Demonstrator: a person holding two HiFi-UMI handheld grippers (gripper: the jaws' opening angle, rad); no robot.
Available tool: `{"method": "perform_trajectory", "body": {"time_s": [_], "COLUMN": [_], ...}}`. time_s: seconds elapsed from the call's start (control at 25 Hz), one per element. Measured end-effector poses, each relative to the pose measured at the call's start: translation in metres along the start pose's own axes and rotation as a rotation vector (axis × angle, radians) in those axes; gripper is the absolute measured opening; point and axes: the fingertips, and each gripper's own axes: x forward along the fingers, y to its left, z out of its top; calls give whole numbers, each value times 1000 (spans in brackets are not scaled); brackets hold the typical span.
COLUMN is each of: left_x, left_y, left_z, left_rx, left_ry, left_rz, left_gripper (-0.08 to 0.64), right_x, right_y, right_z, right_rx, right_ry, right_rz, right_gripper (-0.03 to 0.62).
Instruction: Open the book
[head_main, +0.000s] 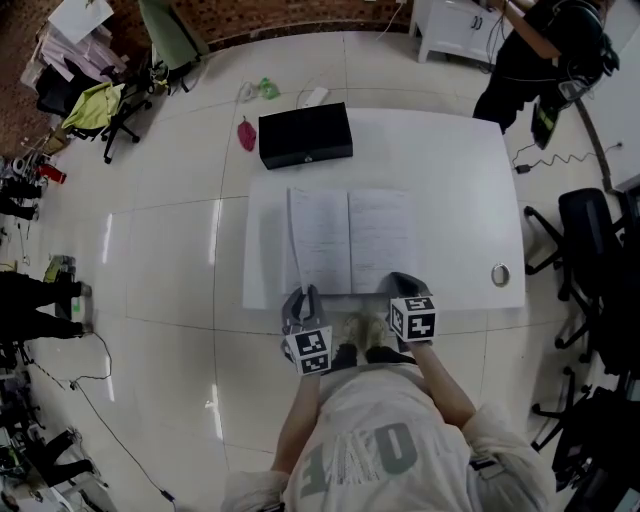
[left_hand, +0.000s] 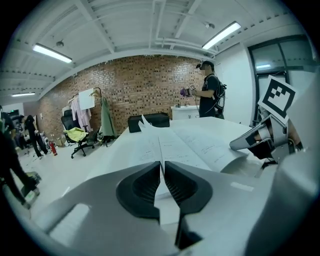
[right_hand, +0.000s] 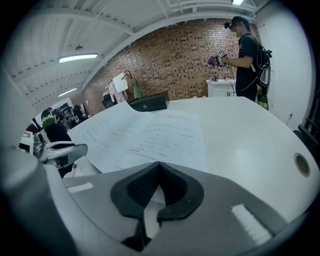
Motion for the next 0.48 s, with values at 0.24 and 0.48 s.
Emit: {"method": "perform_trajectory", "body": {"time_s": [0.24, 0.48], "left_x": [1, -9], "left_y": [16, 48], "left_z": [-15, -27], "left_rx": [-9, -118], "left_ry": [29, 7], "left_rz": [90, 184], "left_gripper": [176, 282], "right_x": [1, -1], "right_y": [-3, -1], "right_z": [-9, -7], "right_rx": [11, 88], "right_ry": [29, -12], "right_rz": [-15, 3], "right_gripper": [5, 5]}}
